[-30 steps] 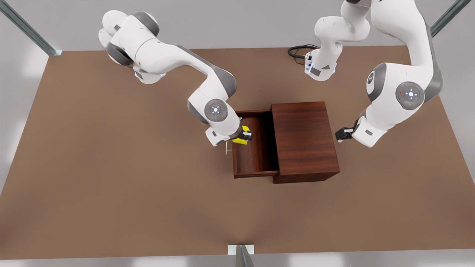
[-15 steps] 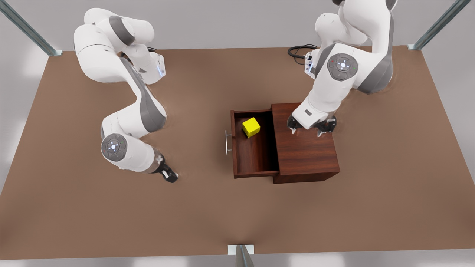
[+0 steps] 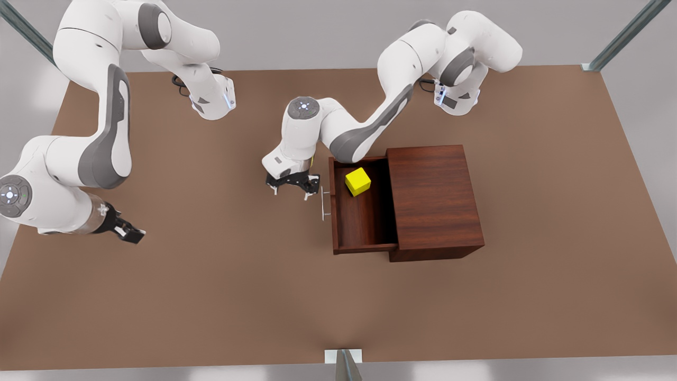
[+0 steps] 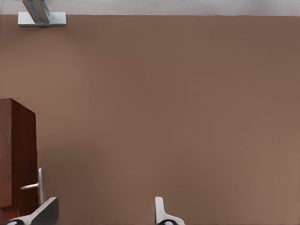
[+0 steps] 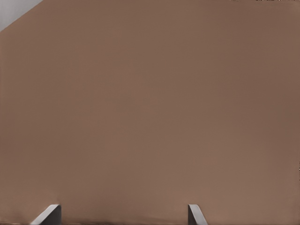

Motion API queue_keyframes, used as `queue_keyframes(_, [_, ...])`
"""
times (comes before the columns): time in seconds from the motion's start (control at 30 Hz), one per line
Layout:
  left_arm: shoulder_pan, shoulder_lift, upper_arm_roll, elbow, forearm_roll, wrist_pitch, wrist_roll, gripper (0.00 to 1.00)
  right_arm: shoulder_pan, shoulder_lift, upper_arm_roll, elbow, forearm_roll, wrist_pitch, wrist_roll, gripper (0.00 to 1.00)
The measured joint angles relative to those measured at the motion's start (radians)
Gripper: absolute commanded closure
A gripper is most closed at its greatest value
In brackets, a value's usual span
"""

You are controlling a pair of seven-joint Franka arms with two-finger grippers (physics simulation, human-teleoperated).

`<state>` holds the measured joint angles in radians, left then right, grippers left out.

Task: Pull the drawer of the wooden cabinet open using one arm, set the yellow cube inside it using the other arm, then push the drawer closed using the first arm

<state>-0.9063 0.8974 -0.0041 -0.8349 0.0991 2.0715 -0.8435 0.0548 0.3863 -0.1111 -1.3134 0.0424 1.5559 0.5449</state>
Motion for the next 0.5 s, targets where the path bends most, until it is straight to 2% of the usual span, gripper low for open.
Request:
queue_keyframes(0.1, [-0.002, 0.067, 0.019, 0.003, 0.013, 0.112, -0.082, 0.00, -0.001, 0.000, 0.001, 0.001, 0.005, -0.019, -0.084, 0.00])
queue_keyframes(0.23, [-0.013, 0.088, 0.022, -0.004, 0.048, 0.169, -0.171, 0.00, -0.001, 0.000, 0.001, 0.001, 0.008, -0.033, -0.176, 0.00])
queue_keyframes(0.5, [-0.023, 0.090, -0.005, -0.033, 0.066, 0.005, -0.278, 0.00, 0.003, 0.004, 0.002, 0.000, 0.009, -0.044, -0.306, 0.00])
